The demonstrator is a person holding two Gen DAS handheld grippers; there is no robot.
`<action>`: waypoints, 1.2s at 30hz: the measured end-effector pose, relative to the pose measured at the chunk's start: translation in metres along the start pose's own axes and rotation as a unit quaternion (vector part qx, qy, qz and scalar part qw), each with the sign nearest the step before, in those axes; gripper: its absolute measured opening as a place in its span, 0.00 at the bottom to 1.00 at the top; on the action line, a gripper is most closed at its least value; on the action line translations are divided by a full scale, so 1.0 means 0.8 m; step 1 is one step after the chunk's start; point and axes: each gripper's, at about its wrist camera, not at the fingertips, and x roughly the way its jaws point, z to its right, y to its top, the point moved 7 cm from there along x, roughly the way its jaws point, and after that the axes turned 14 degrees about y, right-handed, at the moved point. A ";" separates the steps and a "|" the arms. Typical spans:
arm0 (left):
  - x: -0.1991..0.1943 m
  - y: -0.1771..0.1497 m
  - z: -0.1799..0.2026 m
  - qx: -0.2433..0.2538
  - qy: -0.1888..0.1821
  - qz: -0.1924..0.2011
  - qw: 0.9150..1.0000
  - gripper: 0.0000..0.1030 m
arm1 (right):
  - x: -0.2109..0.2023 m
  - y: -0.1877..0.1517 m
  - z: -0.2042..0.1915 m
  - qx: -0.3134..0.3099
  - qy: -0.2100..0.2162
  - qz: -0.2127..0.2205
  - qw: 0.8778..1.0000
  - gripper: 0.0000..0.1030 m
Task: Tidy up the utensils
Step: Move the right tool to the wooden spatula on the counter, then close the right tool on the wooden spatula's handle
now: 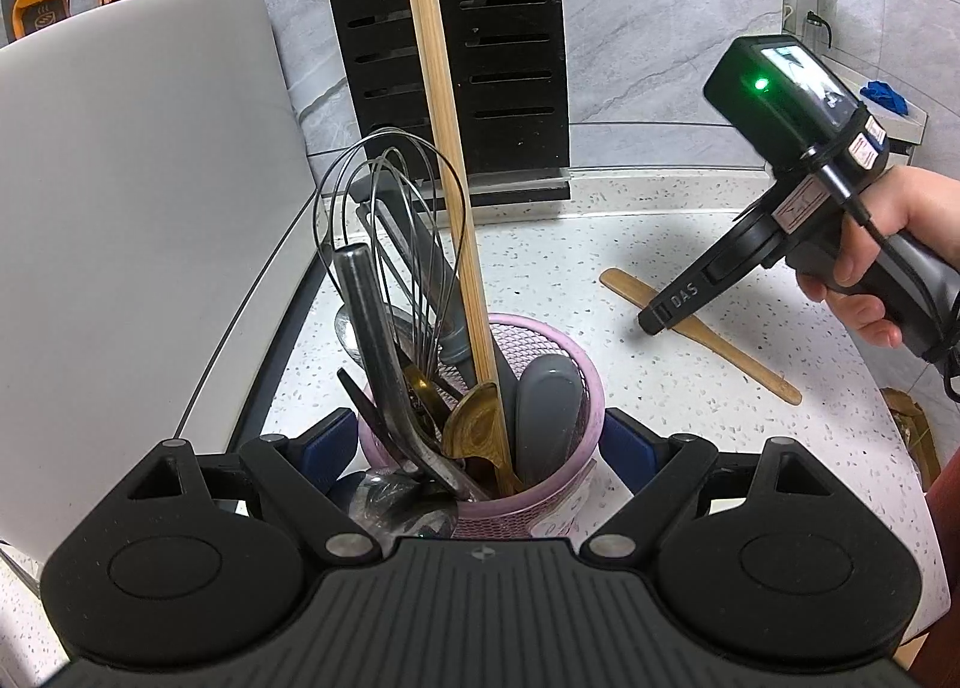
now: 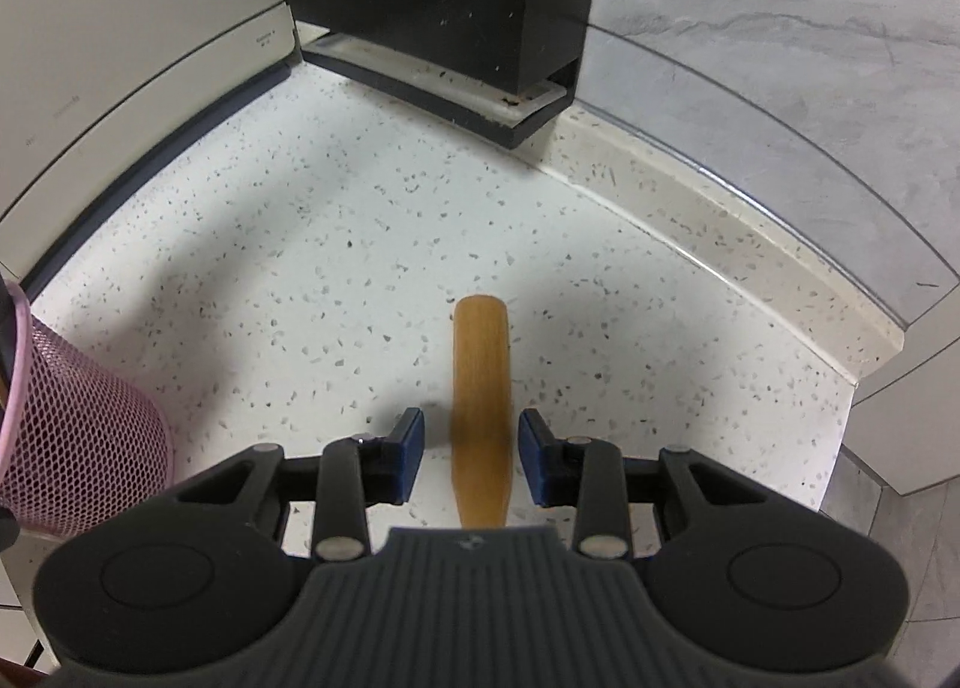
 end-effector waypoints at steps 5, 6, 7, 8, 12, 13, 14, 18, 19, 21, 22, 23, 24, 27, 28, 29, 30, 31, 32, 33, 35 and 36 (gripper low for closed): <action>-0.001 0.000 0.000 0.000 0.000 0.000 1.000 0.98 | 0.003 0.002 0.000 -0.004 -0.005 0.002 1.000 0.32; -0.001 -0.001 0.000 0.000 0.000 0.000 1.000 0.98 | 0.002 0.002 0.001 -0.004 -0.005 0.003 1.000 0.27; -0.001 0.000 0.000 0.000 0.000 0.000 1.000 0.98 | 0.002 0.003 0.002 -0.005 -0.007 0.004 1.000 0.20; -0.001 0.000 0.000 0.000 0.000 0.000 1.000 0.98 | 0.001 0.003 0.002 -0.008 -0.008 0.005 1.000 0.18; -0.001 0.000 0.000 0.000 0.000 0.000 1.000 0.98 | 0.000 0.001 0.004 -0.008 -0.005 0.010 1.000 0.17; -0.001 0.000 0.000 0.001 0.000 0.000 1.000 0.98 | -0.001 0.001 0.005 -0.005 -0.002 0.011 1.000 0.17; -0.001 0.000 0.000 0.001 0.000 0.000 1.000 0.98 | -0.002 0.001 0.006 0.001 0.001 0.011 1.000 0.17; -0.001 0.000 0.000 0.000 0.000 0.000 1.000 0.98 | -0.015 0.003 0.006 0.008 0.012 0.028 0.999 0.17; -0.001 0.000 0.000 0.000 0.000 0.000 1.000 0.98 | -0.020 0.004 0.004 0.009 0.016 0.034 0.999 0.17; -0.001 0.000 0.000 0.000 0.000 0.000 1.000 0.98 | -0.028 0.004 -0.001 0.009 0.027 0.045 0.999 0.17; -0.001 0.000 0.000 0.000 0.000 0.000 1.000 0.98 | -0.033 0.004 -0.004 0.008 0.030 0.051 0.998 0.17; -0.001 0.000 0.000 0.000 0.000 0.000 1.000 0.98 | -0.039 0.004 -0.007 0.004 0.033 0.058 0.998 0.17; -0.001 0.000 0.000 0.000 0.000 0.000 1.000 0.98 | -0.045 0.004 -0.012 0.001 0.036 0.065 0.997 0.17; -0.001 0.000 0.000 0.000 0.000 0.000 1.000 0.98 | -0.065 0.005 -0.023 -0.005 0.052 0.087 0.995 0.17; -0.001 0.000 0.000 0.000 0.000 0.000 1.000 0.98 | -0.072 0.005 -0.026 -0.007 0.058 0.096 0.994 0.17; -0.001 0.000 0.001 0.000 0.000 0.000 1.000 0.98 | -0.078 0.005 -0.030 -0.009 0.065 0.103 0.993 0.17; -0.001 0.000 0.000 0.000 0.000 0.000 1.000 0.98 | -0.083 0.005 -0.034 -0.011 0.070 0.110 0.991 0.17; -0.001 0.000 0.001 0.000 0.000 0.000 1.000 0.98 | -0.089 0.005 -0.038 -0.014 0.077 0.117 0.990 0.17; -0.001 0.000 0.001 0.000 0.000 0.000 1.000 0.98 | -0.096 0.005 -0.043 -0.017 0.082 0.126 0.988 0.17; -0.001 0.000 0.000 0.000 0.000 0.000 1.000 0.98 | -0.103 0.006 -0.048 -0.022 0.089 0.135 0.987 0.17; -0.001 0.000 0.001 0.000 0.000 0.000 1.000 0.98 | -0.116 0.009 -0.059 -0.029 0.104 0.156 0.982 0.17; -0.001 0.001 0.001 0.000 0.000 0.000 1.000 0.98 | -0.123 0.011 -0.064 -0.033 0.113 0.169 0.979 0.17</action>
